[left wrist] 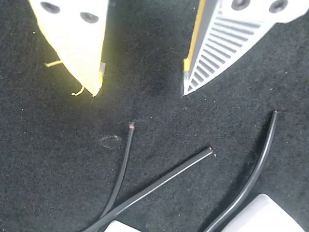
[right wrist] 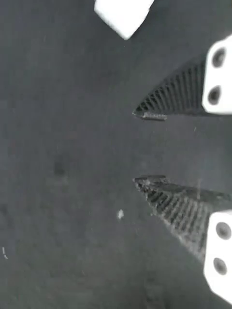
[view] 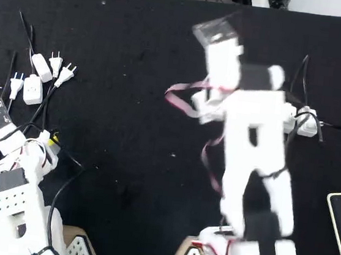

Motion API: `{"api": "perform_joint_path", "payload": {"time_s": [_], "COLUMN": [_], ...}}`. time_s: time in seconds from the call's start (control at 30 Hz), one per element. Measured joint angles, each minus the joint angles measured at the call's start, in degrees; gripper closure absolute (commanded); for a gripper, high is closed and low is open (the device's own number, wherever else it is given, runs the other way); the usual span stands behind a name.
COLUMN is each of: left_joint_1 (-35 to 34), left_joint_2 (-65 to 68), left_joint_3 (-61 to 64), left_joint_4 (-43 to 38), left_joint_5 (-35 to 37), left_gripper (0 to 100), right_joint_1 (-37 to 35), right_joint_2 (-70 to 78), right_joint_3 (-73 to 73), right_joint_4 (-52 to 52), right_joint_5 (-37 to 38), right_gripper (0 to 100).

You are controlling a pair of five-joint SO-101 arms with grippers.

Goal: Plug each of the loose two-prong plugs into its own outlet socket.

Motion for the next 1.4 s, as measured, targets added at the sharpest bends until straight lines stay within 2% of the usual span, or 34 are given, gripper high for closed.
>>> {"api": "perform_joint_path", "payload": {"time_s": [0.1,0.3,0.57,0.7,1.0,1.4], "left_joint_1": [0.0,0.0,-0.6,-2.8,-4.9,-14.7], "left_joint_2": [0.0,0.0,0.0,0.0,2.2,25.7], "left_joint_3": [0.0,0.0,-1.2,-5.8,-20.0,-38.0], "left_joint_4": [0.0,0.0,-0.2,-0.2,8.2,9.1], "left_joint_5": [0.0,0.0,-0.3,-4.8,-22.9,-36.3], "left_gripper": [73,73,73,73,73,73], "right_joint_1": [-5.9,-15.6,-21.4,-22.1,-22.1,-22.1], "right_joint_2": [-6.7,-15.6,-19.7,-19.9,-20.0,-20.0], "right_joint_3": [12.7,36.7,53.6,60.4,62.2,62.8], "right_joint_4": [-5.9,-24.9,-42.0,-50.2,-53.4,-53.4], "right_joint_5": [-3.2,-8.1,-8.9,-8.9,-8.9,-8.9], "right_gripper": [82.8,82.8,82.8,82.8,82.8,82.8]}}
